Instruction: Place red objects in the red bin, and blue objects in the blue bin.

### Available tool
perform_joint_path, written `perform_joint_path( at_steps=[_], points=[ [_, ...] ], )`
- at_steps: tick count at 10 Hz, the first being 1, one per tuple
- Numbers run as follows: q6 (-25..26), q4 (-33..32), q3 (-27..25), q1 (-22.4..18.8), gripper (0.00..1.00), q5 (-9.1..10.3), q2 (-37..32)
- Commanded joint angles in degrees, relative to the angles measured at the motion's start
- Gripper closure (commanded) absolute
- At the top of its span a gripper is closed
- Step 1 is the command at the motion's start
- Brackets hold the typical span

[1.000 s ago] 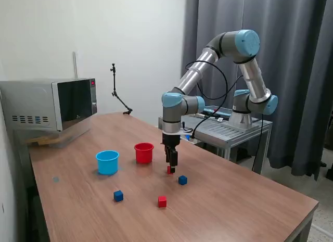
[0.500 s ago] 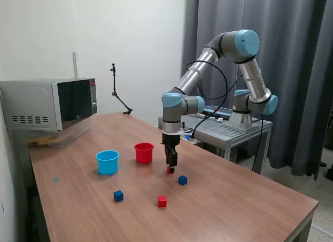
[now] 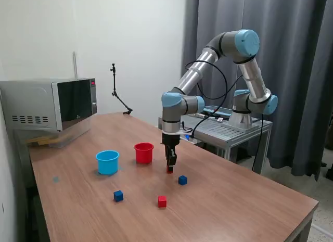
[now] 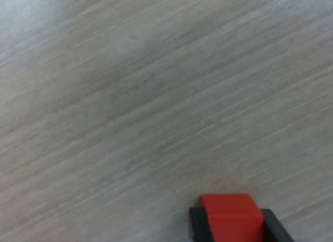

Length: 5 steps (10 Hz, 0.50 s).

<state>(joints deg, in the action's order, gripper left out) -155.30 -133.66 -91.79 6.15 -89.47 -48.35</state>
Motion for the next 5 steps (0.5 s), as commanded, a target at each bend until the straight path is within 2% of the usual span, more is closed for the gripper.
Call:
perform_joint_path(
  at_steps=[1, 5],
  points=[
    [0.00, 0.07, -0.06, 0.00, 1.00, 0.00, 0.01],
    [-0.18, 0.95, 0.03, 0.00, 1.00, -0.27, -4.10]
  ],
)
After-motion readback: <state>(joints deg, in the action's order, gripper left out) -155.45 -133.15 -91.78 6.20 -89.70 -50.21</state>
